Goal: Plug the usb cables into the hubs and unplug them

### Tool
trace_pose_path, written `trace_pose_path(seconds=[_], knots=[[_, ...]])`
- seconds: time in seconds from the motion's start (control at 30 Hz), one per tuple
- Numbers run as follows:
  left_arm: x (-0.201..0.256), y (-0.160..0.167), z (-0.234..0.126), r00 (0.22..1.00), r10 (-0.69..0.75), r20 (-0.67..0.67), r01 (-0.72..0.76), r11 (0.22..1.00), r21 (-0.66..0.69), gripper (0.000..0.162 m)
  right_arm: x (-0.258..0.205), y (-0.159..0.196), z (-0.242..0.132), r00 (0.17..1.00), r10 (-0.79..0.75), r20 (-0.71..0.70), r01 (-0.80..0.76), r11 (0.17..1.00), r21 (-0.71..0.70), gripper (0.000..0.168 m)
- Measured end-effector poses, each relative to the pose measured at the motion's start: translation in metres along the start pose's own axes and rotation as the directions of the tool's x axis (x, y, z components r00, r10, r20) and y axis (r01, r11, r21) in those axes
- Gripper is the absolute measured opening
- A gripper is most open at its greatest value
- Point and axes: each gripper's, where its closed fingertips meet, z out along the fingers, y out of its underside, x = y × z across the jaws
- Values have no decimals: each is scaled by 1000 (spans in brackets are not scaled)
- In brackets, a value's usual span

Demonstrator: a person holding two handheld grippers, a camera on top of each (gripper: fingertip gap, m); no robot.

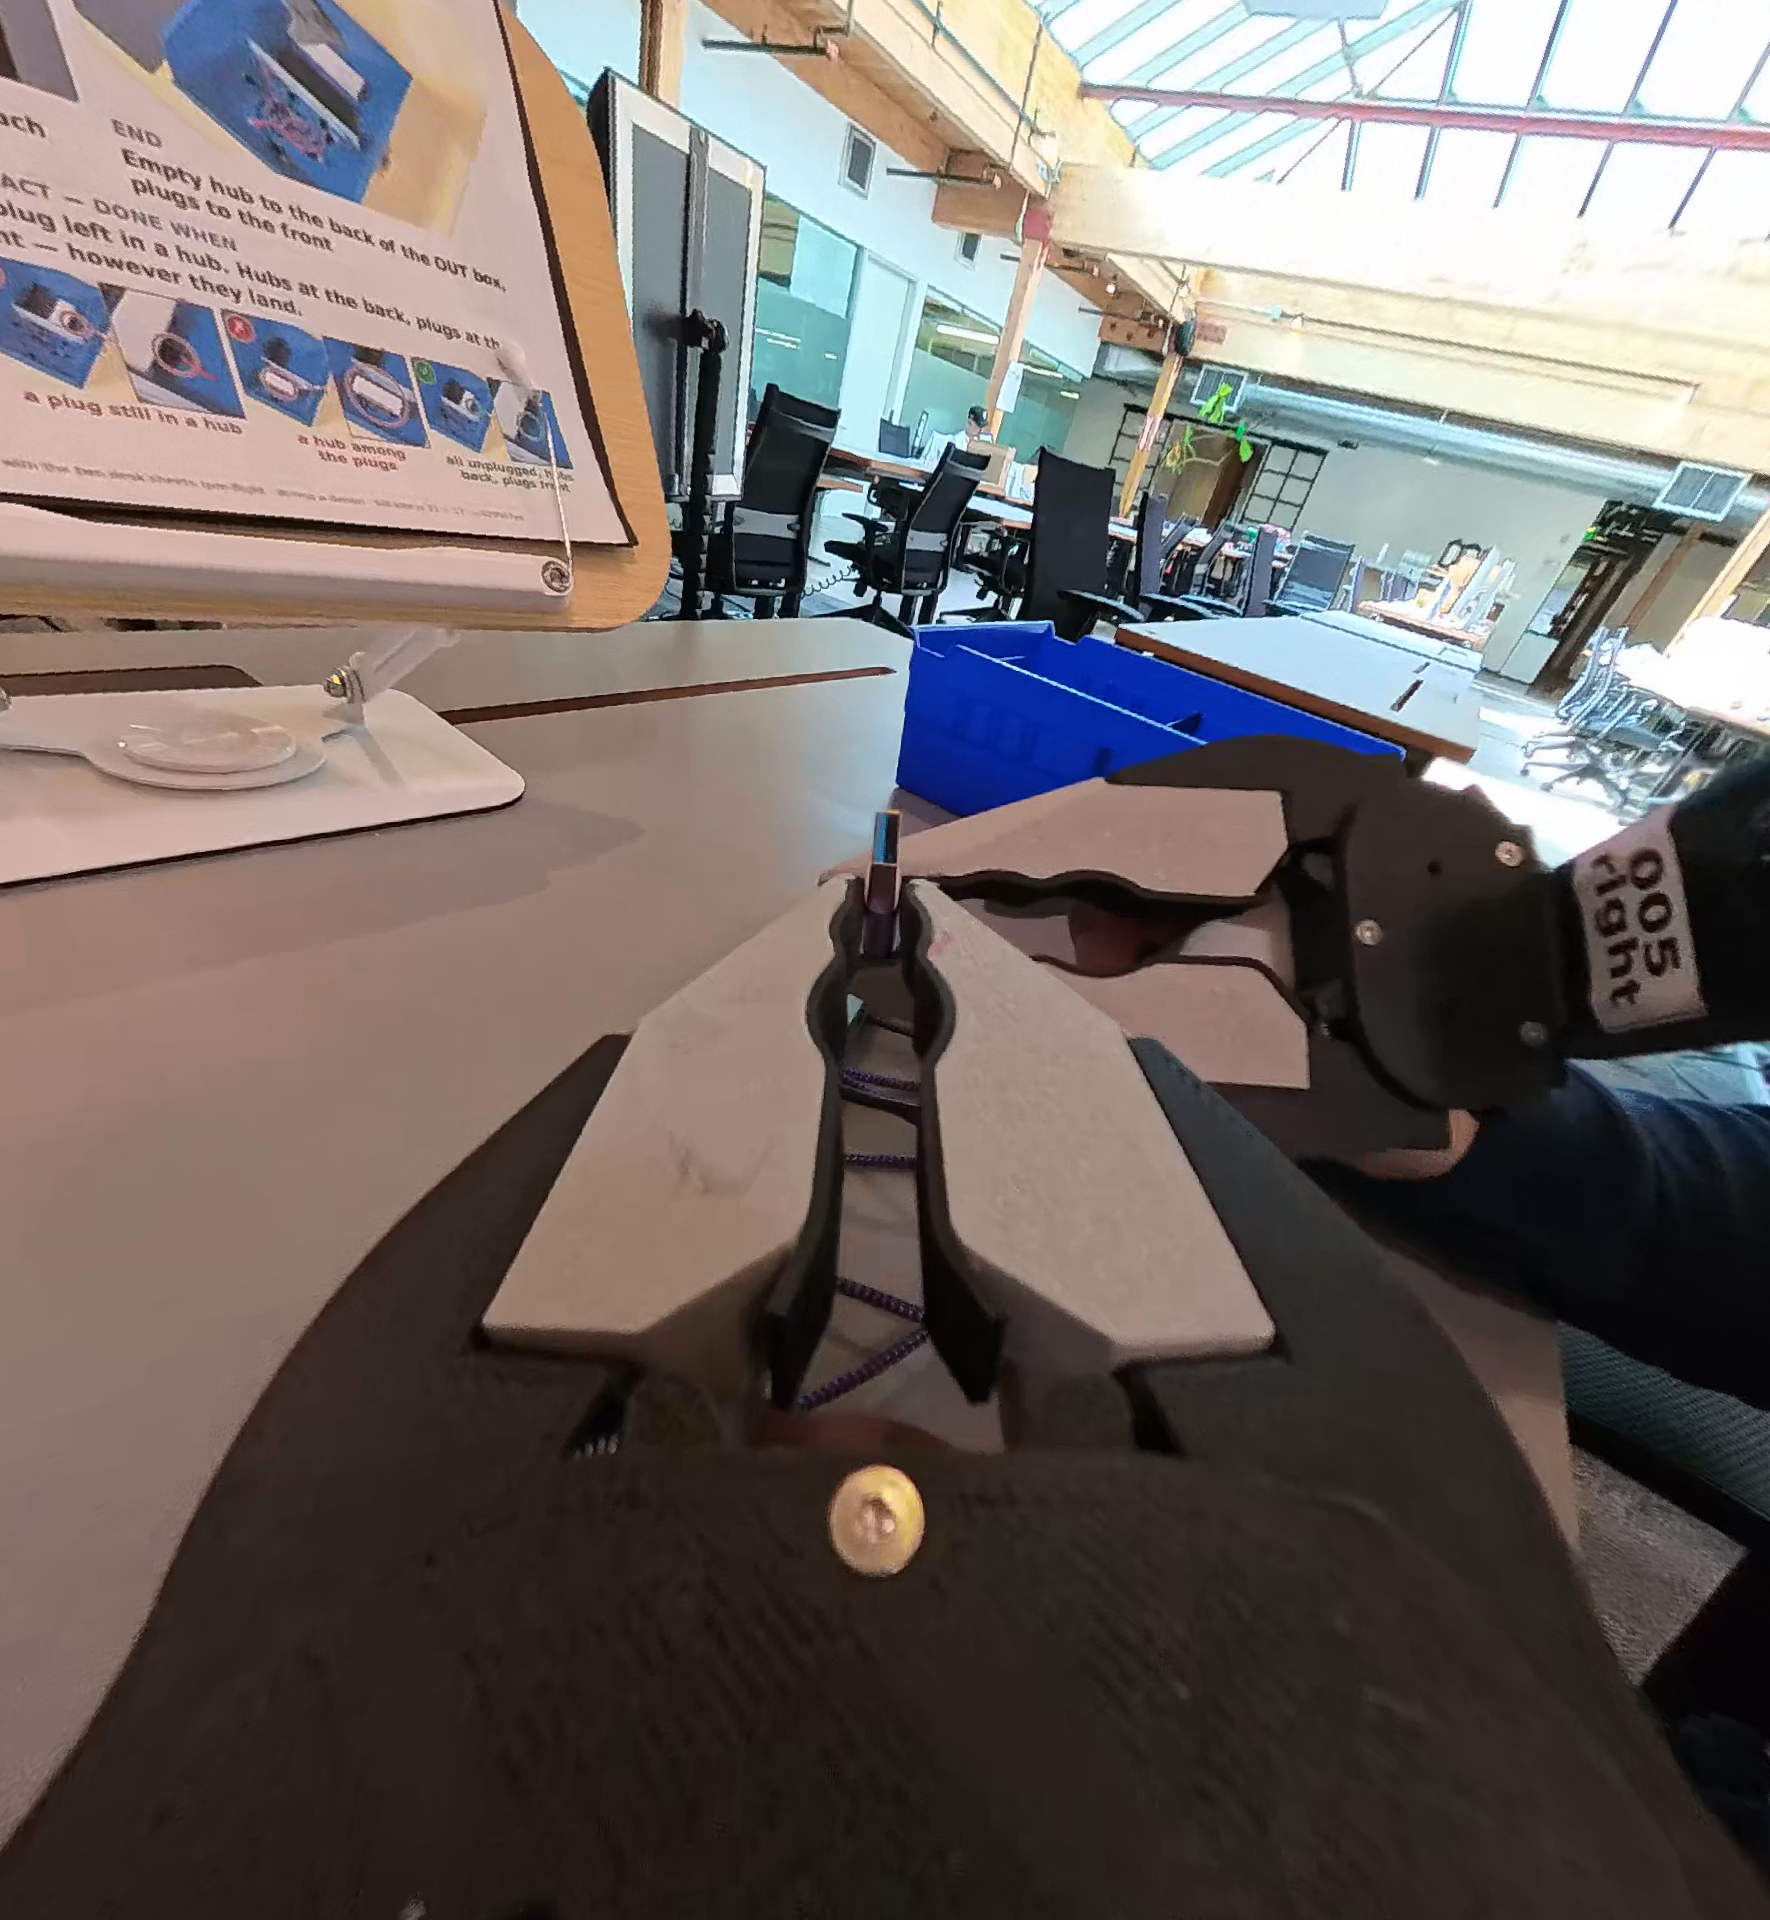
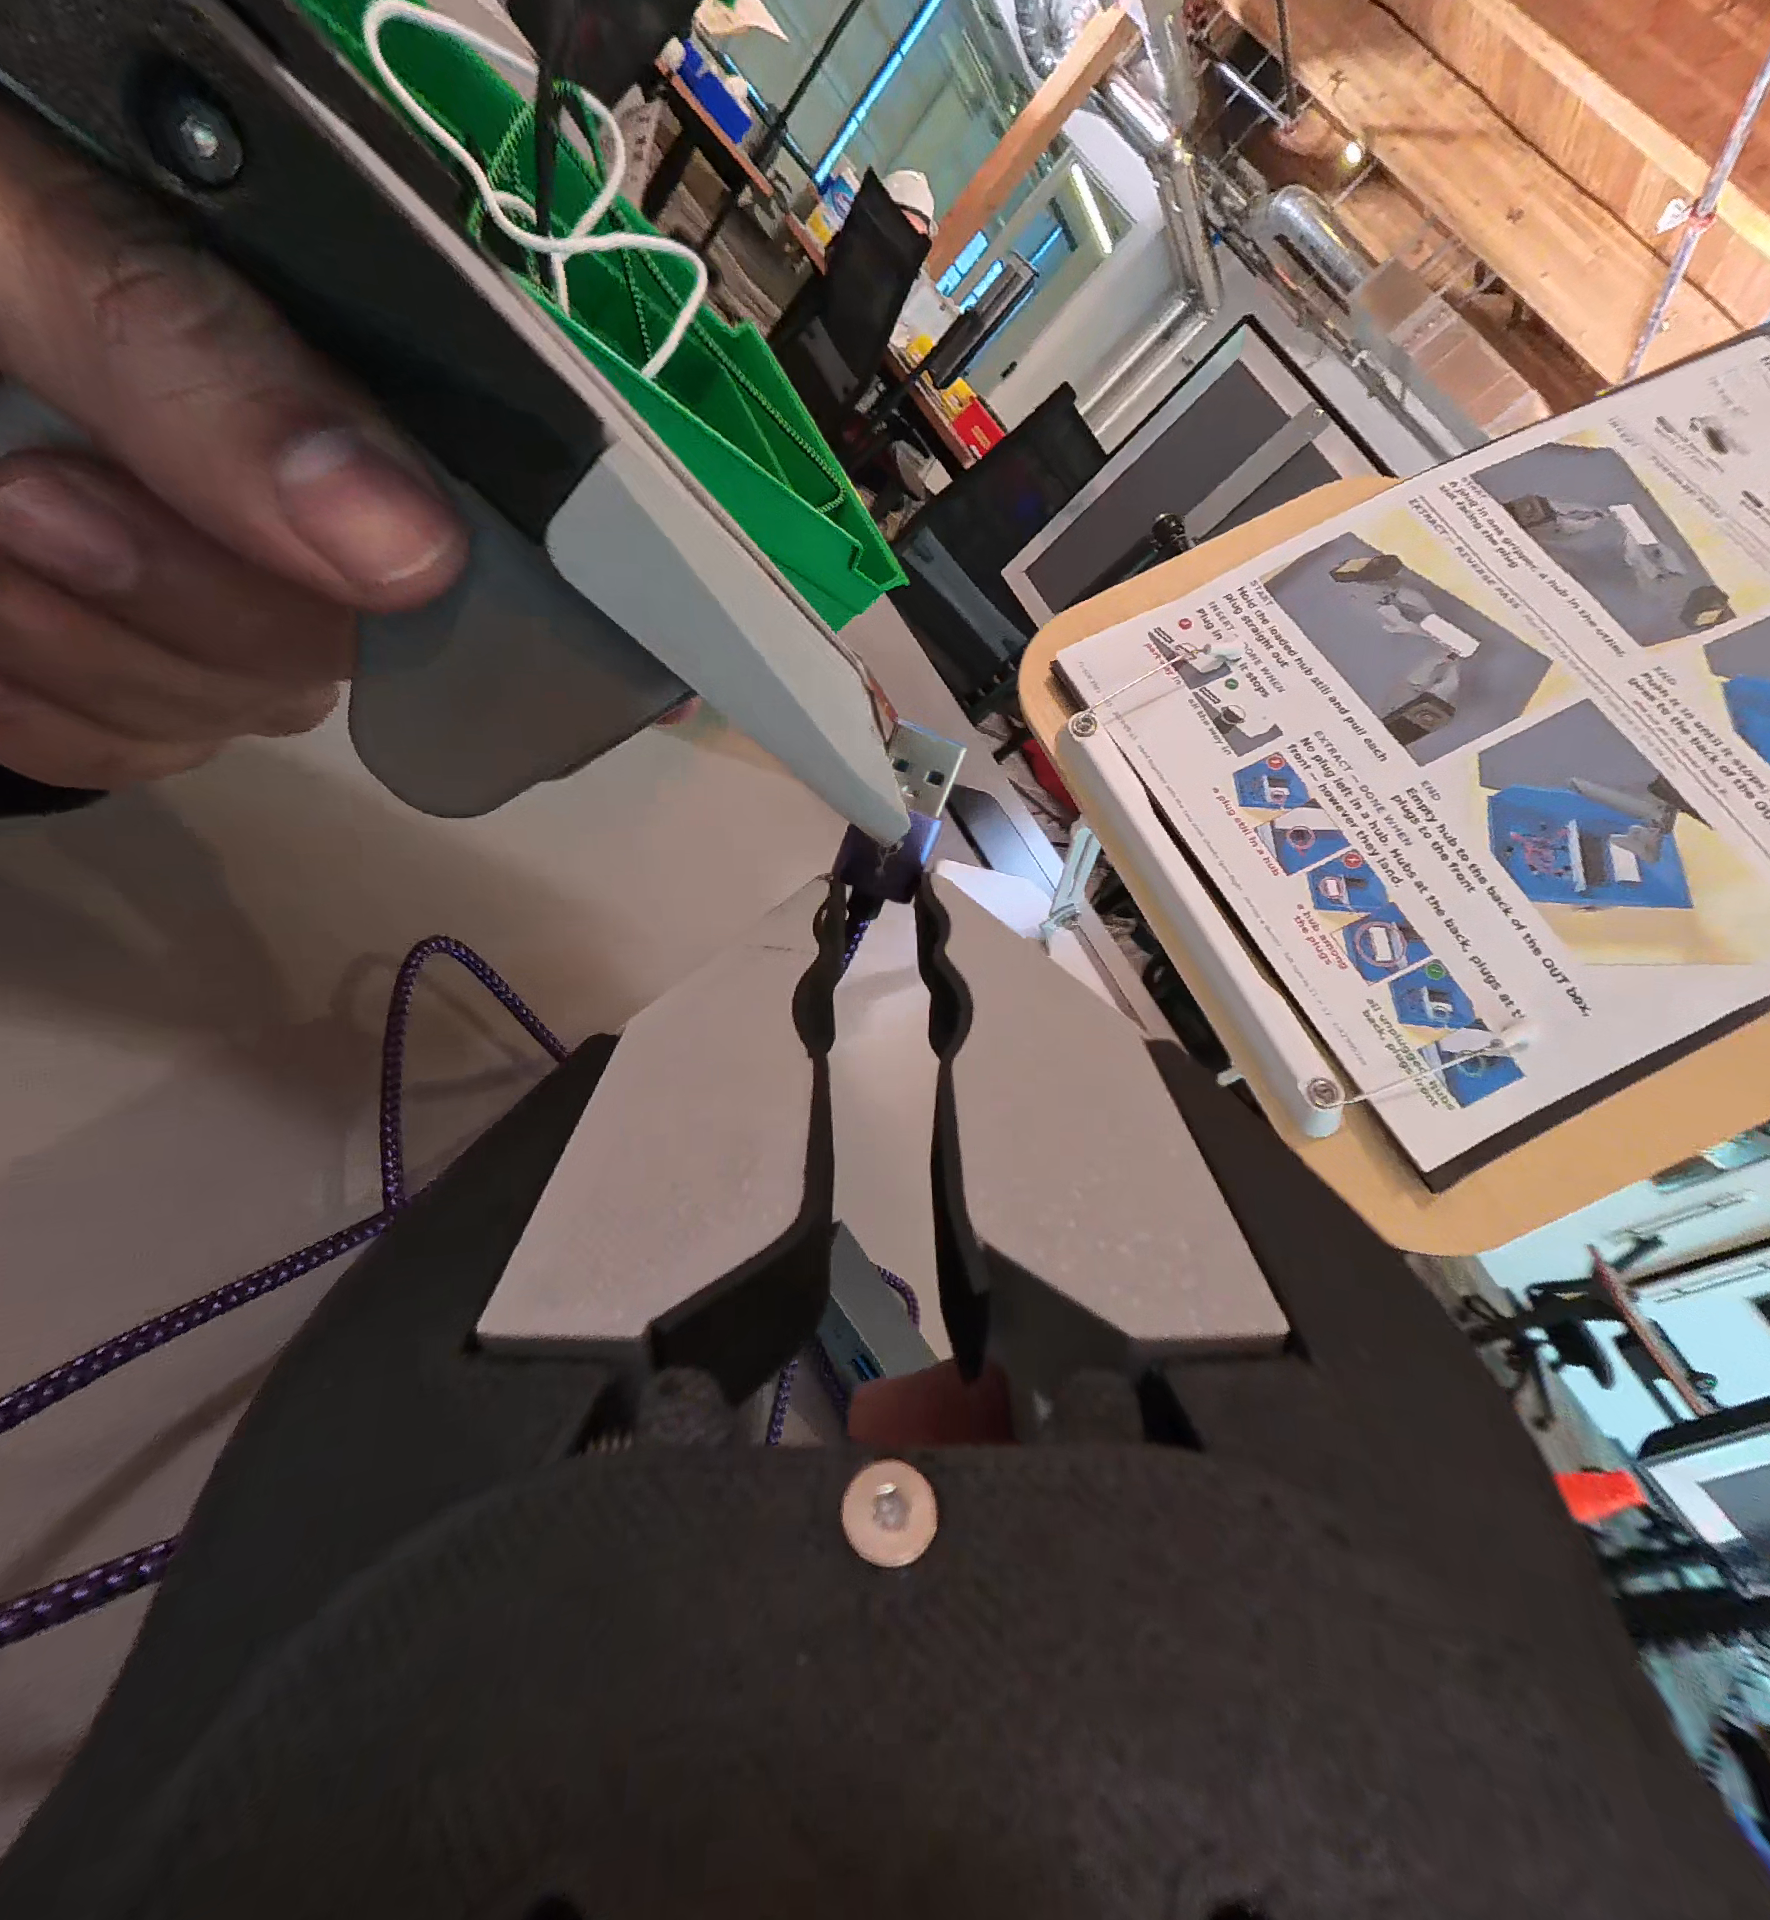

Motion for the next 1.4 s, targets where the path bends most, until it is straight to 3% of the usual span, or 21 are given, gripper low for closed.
trace_pose_path(seconds=[0.17,0.33,0.43,0.63,0.87,1.07,1.23,1.4], knots=[[7,-4,-5,998,33,-45,-32,999,29,5,6,2,-5,996,78,42,-79,996,29,10],[13,6,-5,985,146,-95,-151,987,-49,13,-3,-6,-19,980,88,177,-110,987,118,10],[32,11,-8,963,170,-210,-185,981,-53,18,-7,-9,-25,961,104,257,-146,978,151,10],[48,22,-17,905,305,-297,-337,939,-61,25,-24,-17,-42,905,76,418,-182,959,219,9],[61,13,-33,877,272,-396,-298,955,-3,19,-42,-24,-53,850,48,524,-205,948,246,9],[76,20,-34,834,313,-454,-347,938,9,14,-52,-33,-64,798,41,601,-253,929,272,9],[71,16,-31,840,340,-423,-363,931,27,11,-48,-33,-62,814,59,577,-258,928,269,9],[51,6,-20,907,310,-285,-318,948,21,11,-34,-25,-47,903,50,427,-173,952,254,5]])
